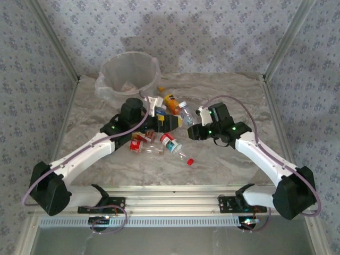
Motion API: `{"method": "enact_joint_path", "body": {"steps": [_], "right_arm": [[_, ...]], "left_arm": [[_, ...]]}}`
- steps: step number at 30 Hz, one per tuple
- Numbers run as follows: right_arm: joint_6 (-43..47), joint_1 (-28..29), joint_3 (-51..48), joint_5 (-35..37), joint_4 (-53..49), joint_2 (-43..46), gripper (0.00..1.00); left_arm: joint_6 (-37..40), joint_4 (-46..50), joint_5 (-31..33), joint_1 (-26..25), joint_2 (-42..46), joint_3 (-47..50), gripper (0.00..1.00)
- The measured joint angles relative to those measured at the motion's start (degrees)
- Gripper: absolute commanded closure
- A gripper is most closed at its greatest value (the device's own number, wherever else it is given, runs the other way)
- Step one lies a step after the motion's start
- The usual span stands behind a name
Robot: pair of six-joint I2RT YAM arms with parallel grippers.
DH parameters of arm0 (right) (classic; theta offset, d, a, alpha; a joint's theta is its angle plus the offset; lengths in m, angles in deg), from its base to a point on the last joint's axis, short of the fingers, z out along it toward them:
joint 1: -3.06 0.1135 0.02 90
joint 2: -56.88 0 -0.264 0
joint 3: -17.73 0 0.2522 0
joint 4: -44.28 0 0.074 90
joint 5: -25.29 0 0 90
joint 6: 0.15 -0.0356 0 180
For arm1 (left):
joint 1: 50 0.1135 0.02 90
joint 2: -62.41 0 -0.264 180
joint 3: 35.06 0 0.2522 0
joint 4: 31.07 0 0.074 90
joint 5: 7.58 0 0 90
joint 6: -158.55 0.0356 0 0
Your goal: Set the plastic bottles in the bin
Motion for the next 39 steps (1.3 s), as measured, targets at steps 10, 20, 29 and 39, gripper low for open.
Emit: {"method": "enact_joint_path", "body": {"steps": [10,20,29,39], "right_arm": [[-5.44,-0.28,-0.02,-11.69,4.94,2.89,0.49],[-8.04,-0.37,-0.46,-18.56,7.72,3.02,0.48],[-9.27,-0.35,-1.38,-18.82,9.07,2.62,0.41],[-10.58,-0.39,-1.73,-18.43,9.64,3.85,0.14]], "left_arm": [[-6.58,-9.62,1.31,-1.29,-5.09,0.00,0.03],[-9.38,-15.15,-0.11,-1.31,-7.28,0.00,0.23],[-9.90,-15.80,-1.38,-1.70,-7.34,-0.02,0.44],[-6.84,-9.09,-1.44,-1.09,-7.15,-4.83,0.46]]}}
